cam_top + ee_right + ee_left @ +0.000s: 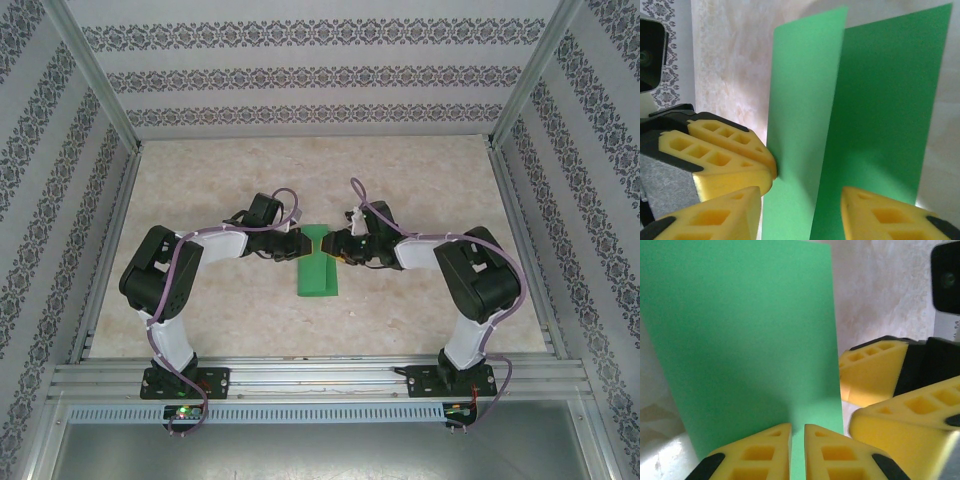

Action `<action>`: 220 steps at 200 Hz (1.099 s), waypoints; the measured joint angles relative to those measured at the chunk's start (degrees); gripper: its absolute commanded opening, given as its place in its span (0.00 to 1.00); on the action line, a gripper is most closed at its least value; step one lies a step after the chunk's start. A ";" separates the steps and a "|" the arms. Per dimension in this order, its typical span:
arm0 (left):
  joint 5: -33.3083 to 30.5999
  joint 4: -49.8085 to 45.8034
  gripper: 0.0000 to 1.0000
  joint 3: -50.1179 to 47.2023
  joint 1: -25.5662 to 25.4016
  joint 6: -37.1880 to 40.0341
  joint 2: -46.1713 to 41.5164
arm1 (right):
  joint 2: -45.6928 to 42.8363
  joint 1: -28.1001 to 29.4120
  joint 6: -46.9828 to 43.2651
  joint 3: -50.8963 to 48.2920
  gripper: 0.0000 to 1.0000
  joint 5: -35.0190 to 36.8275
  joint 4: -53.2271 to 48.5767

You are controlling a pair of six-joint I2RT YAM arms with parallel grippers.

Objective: Fold a paper plane with a square sheet of paper (fold left side to right side)
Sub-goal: First fold in half a square sheet of paper at the center of the table.

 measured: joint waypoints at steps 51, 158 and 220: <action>0.02 0.02 0.15 0.09 0.00 -0.66 0.20 | 0.74 0.26 1.86 -0.09 0.19 -0.17 1.38; -5.42 -4.11 0.50 0.00 -0.02 0.50 -7.34 | 0.74 0.26 -0.37 1.11 0.00 3.63 -3.91; -8.37 -7.39 0.58 -0.98 -0.04 1.75 -8.24 | 0.74 0.63 -3.56 3.43 0.00 6.75 -9.25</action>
